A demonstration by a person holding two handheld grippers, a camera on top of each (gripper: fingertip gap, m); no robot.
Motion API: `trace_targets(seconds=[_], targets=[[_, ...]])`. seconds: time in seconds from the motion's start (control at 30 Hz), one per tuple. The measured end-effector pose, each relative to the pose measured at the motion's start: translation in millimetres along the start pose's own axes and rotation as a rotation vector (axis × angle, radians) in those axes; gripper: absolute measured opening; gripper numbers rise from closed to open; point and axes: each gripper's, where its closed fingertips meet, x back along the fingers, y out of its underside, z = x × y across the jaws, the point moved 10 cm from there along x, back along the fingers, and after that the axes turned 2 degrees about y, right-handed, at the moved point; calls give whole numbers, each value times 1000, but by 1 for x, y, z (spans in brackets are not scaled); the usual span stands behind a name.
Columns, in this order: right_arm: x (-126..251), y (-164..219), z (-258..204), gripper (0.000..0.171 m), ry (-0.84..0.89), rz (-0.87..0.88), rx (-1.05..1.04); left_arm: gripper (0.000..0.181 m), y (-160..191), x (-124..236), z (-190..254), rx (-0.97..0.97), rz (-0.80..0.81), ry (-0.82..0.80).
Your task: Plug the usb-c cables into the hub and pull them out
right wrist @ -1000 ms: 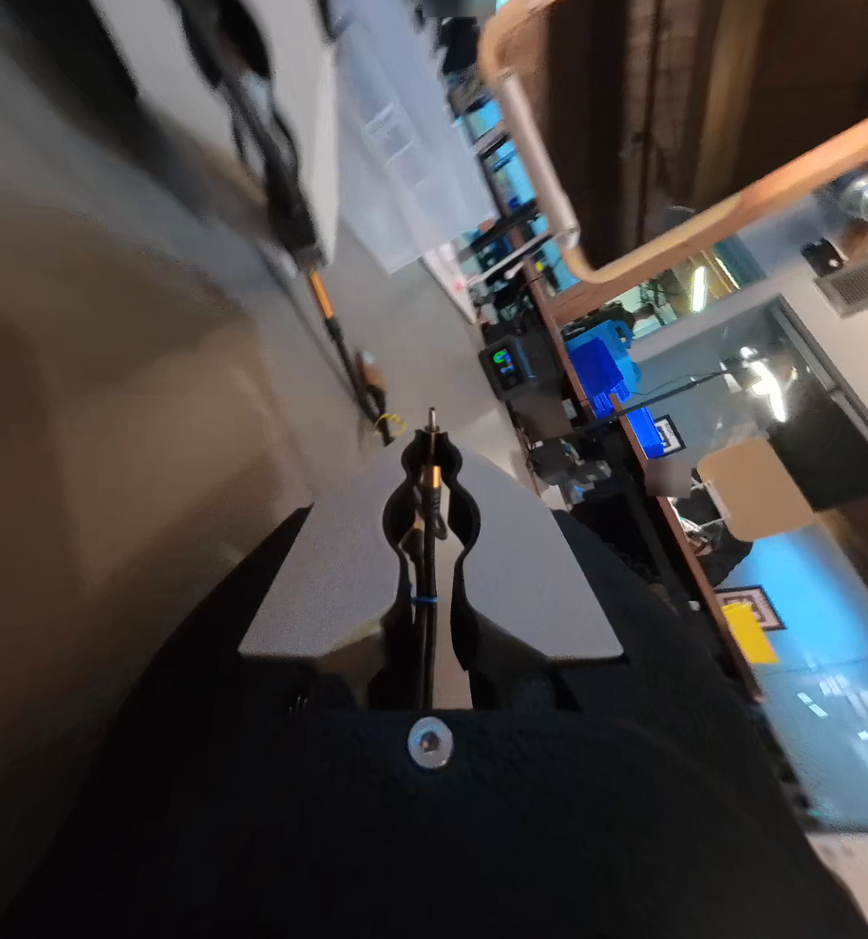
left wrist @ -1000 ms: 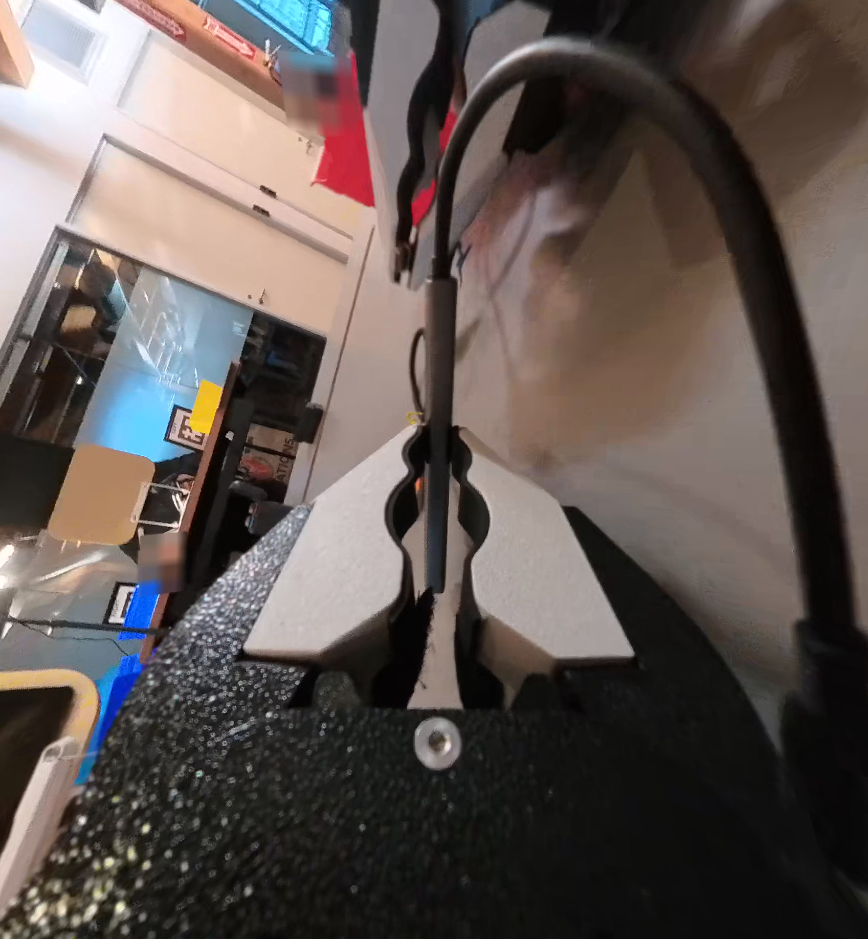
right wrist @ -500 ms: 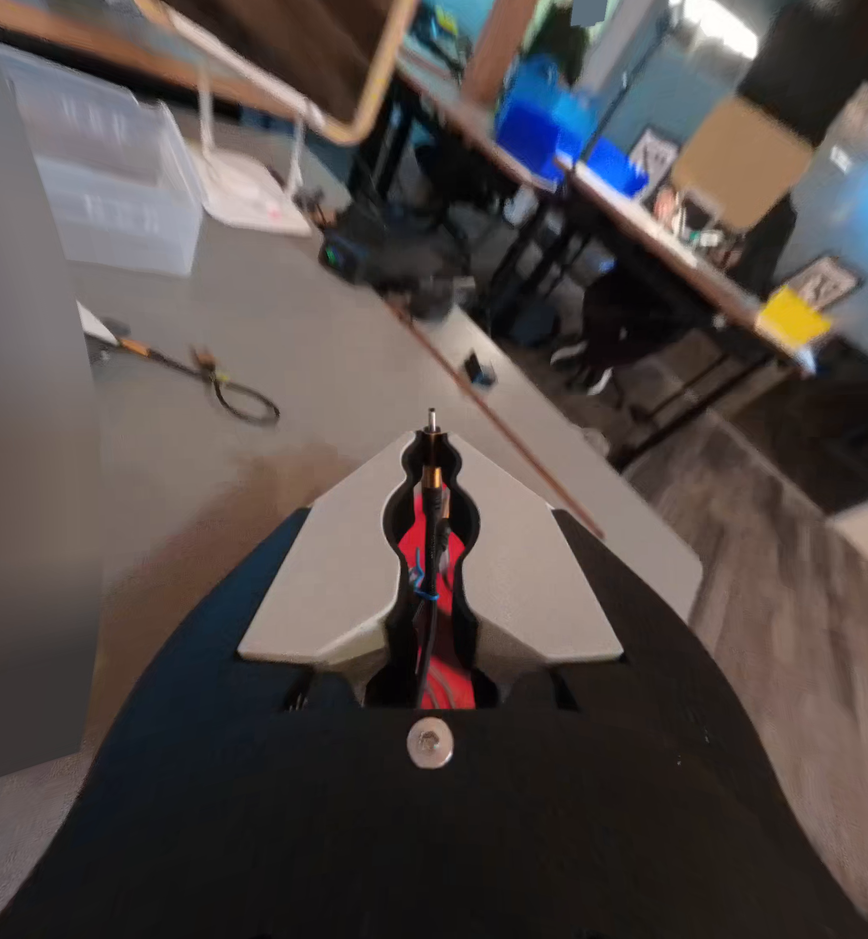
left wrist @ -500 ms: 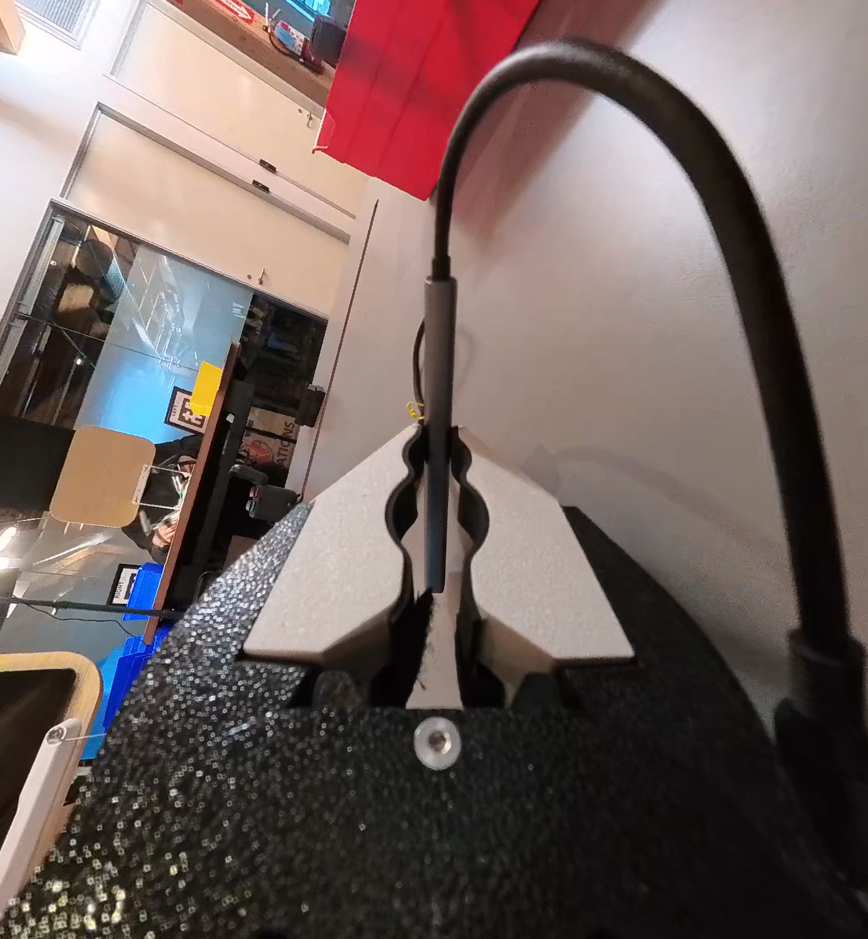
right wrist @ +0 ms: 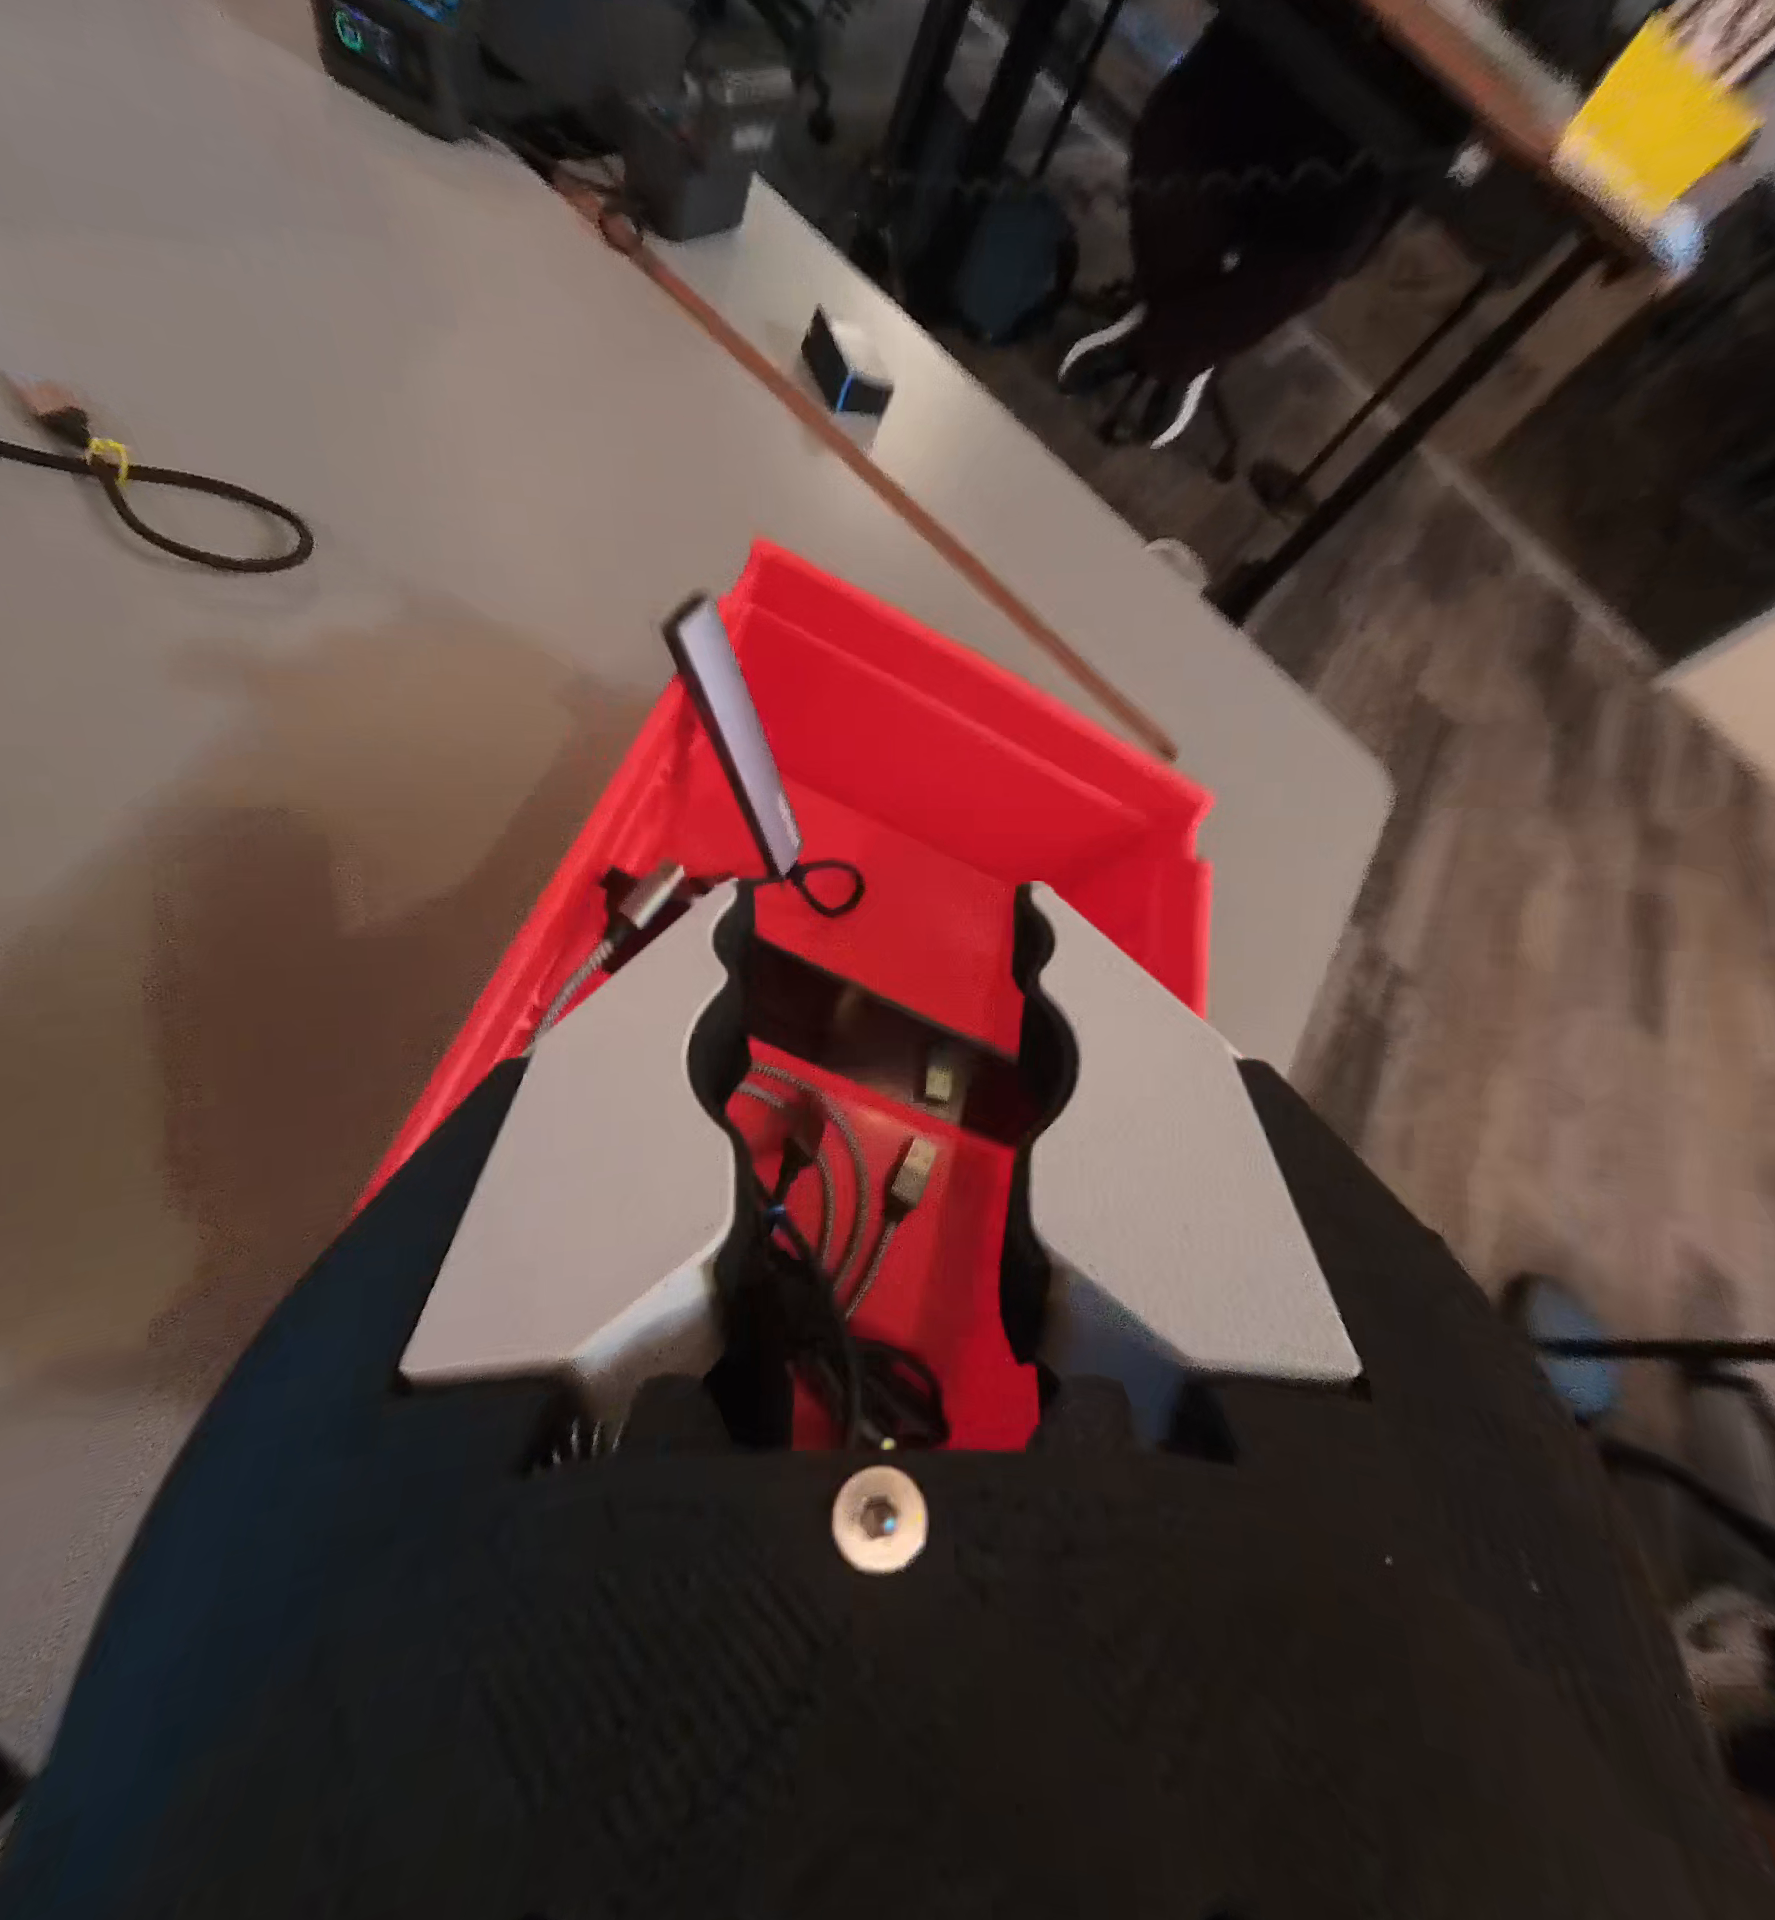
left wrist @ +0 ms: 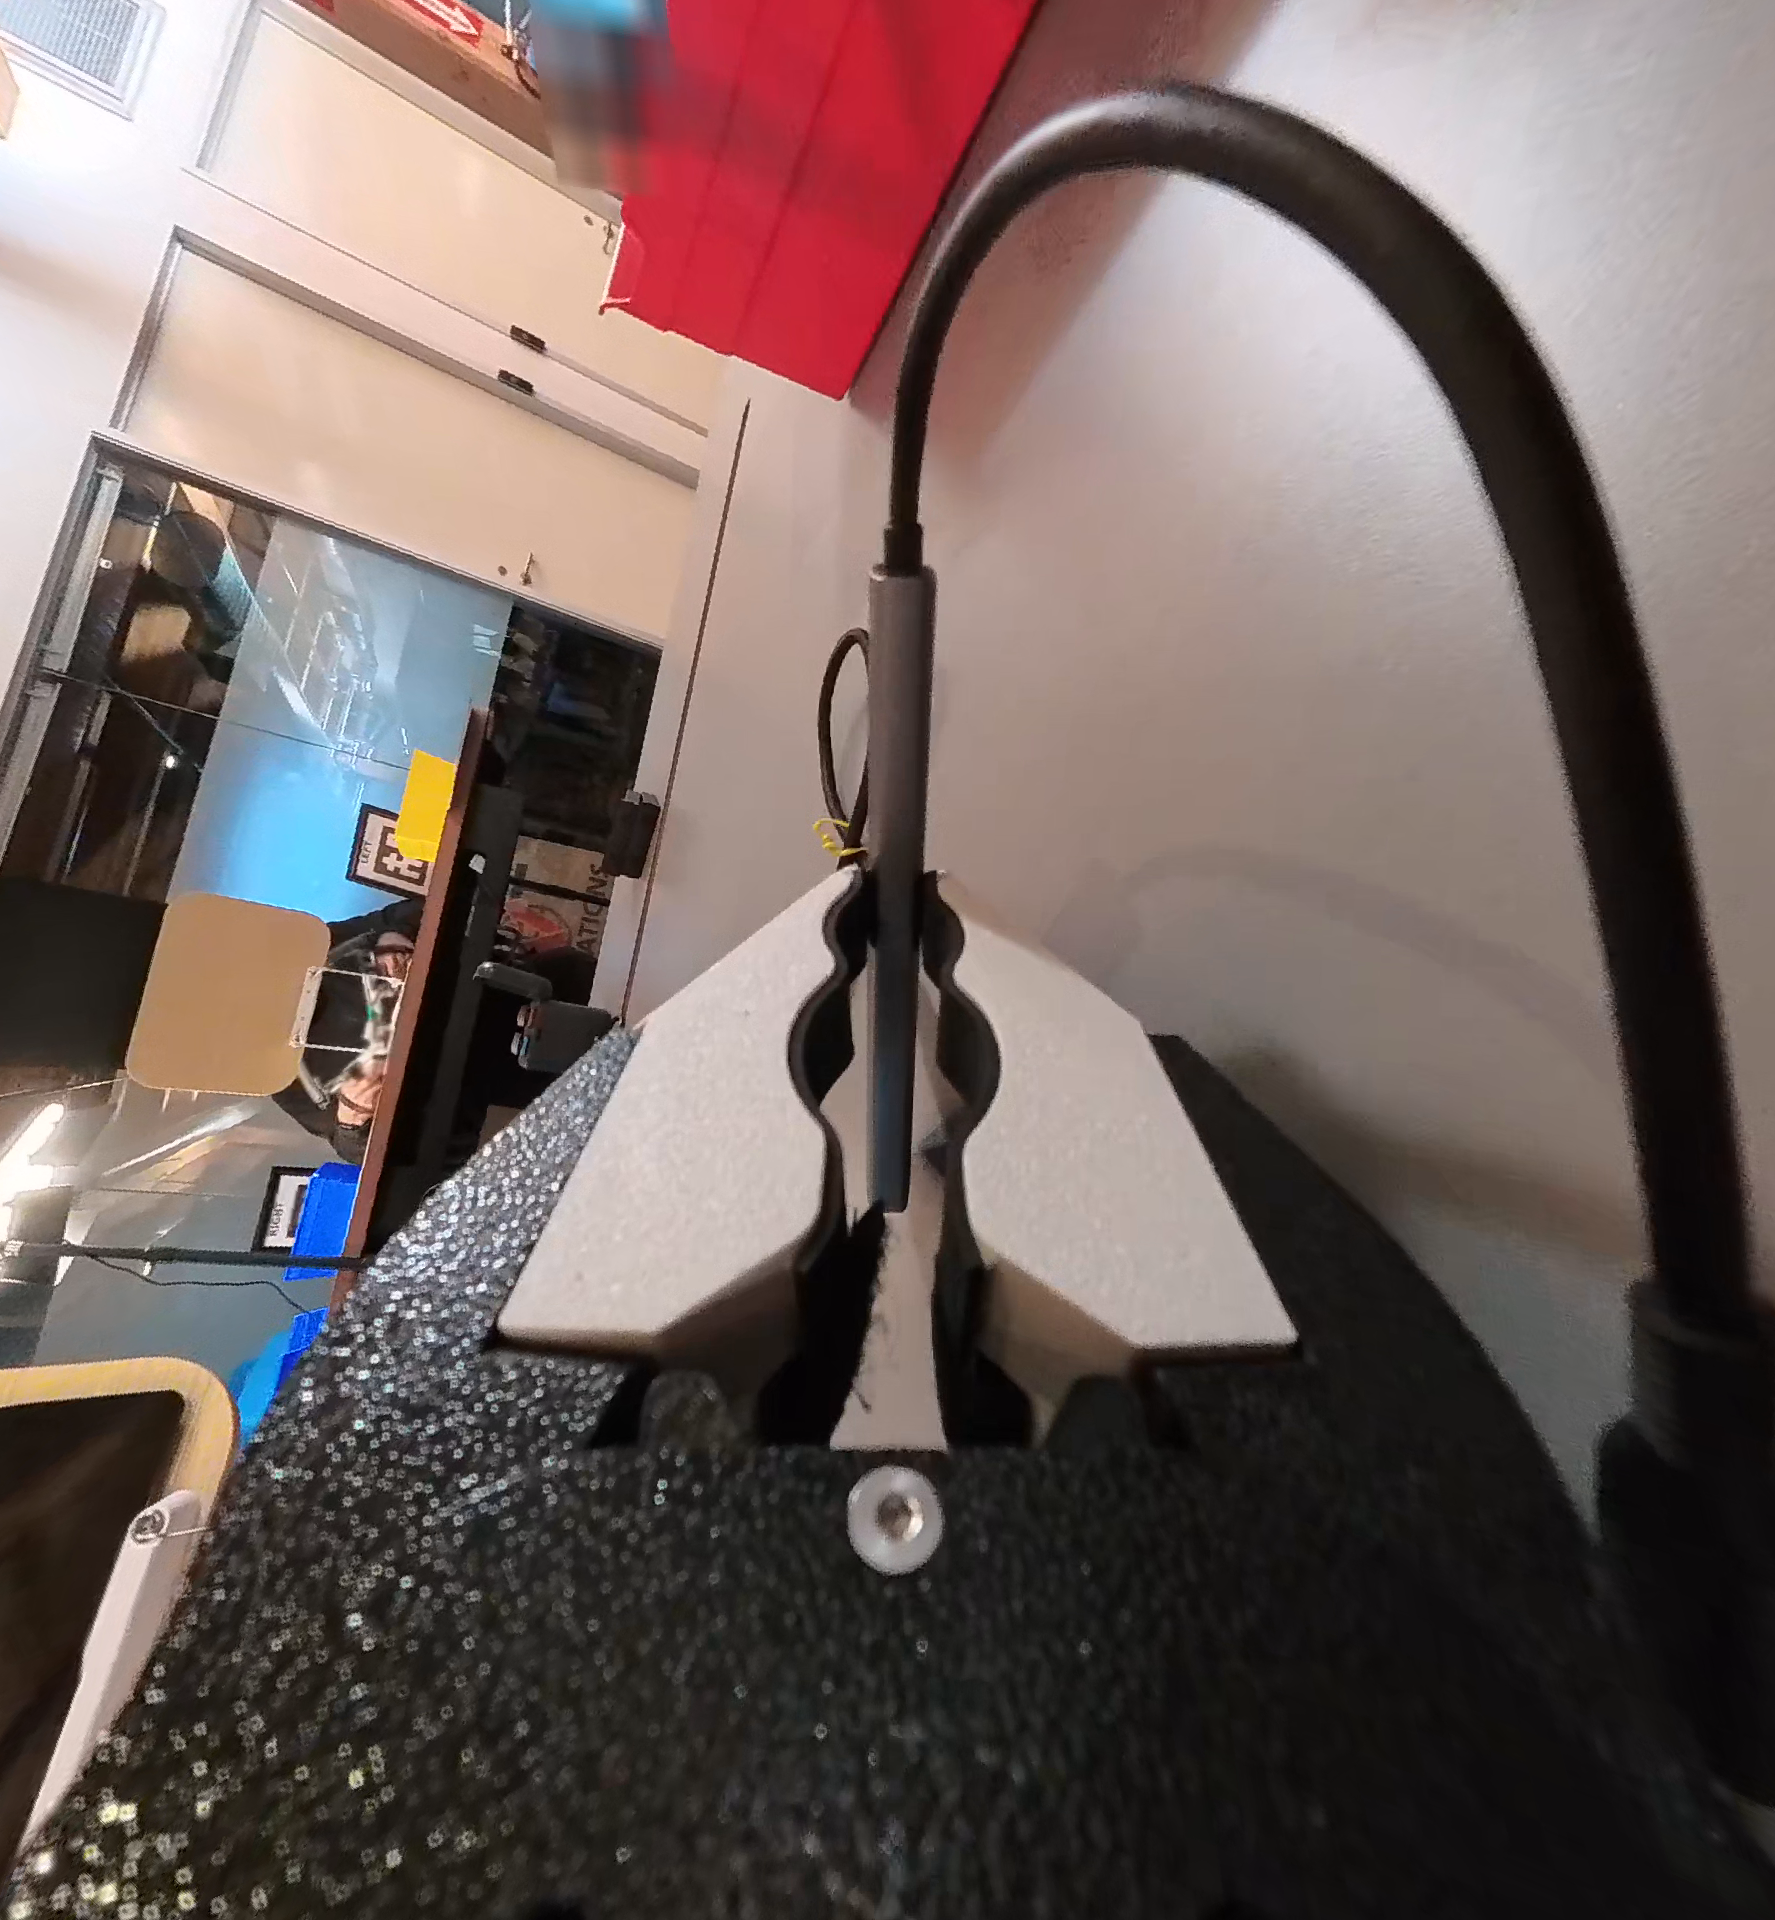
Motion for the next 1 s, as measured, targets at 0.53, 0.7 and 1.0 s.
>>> trace_targets(seconds=[0.53, 0.7, 1.0], targets=[[-152, -26, -289, 43, -359, 638, 916, 8, -11, 12, 3, 30, 208, 86], [-168, -33, -304, 34, -343, 630, 925, 8, -19, 13, 3, 38, 270, 75], [-171, -35, -314, 4, -248, 674, 977, 8, -20, 15, 4, -14, 283, 15]])
